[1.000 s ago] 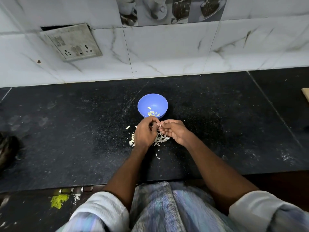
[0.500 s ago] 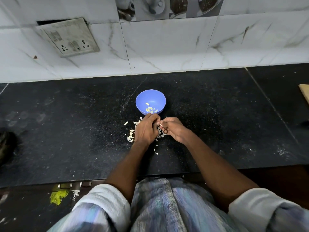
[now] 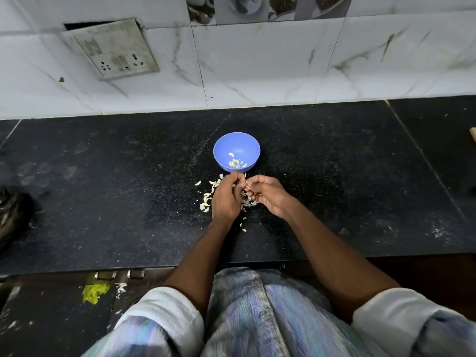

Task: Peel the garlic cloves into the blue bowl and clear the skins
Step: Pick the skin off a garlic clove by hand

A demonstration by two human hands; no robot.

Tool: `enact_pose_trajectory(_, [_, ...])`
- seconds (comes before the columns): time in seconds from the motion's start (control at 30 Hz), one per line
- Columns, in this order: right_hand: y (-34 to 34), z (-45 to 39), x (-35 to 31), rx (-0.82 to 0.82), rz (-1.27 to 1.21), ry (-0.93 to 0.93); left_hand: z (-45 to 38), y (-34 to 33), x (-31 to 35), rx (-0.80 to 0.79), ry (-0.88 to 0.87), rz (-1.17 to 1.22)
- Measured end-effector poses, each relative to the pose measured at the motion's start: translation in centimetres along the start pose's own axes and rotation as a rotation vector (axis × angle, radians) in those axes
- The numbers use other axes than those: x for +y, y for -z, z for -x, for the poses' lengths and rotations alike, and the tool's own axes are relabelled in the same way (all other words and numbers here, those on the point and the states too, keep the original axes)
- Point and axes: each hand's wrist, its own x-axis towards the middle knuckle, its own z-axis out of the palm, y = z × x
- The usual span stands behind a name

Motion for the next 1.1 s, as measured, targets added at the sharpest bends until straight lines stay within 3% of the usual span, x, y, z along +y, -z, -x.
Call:
enact_pose_trajectory(0.17, [-0.3, -0.3, 0.1, 0.015, -0.038, 0.016, 0.0, 0.0, 0.1, 0.044, 0.046, 0.096])
enact_pose_trajectory(0.37, [0.0, -0.5, 0.2, 0.076, 0.105, 0.105, -0.1, -0.1, -0.3, 0.094, 0.190, 0.162])
enact_pose_trajectory(0.57, [0.1, -1.0, -0.3, 0.132, 0.257, 0.164, -0.5, 0.2, 0.0, 0.106, 0.221, 0.111])
enact_pose_trajectory(0.83, [-0.3, -1.4, -0.6, 0.166, 0.300, 0.143, -0.8, 0.1, -0.4, 0.079, 0.208, 0.049])
enact_pose_trajectory(1.1, [-0.6, -1.6, -0.2, 0.225, 0.311, 0.114, -0.5, -0.1, -0.2, 0.026, 0.087, -0.084])
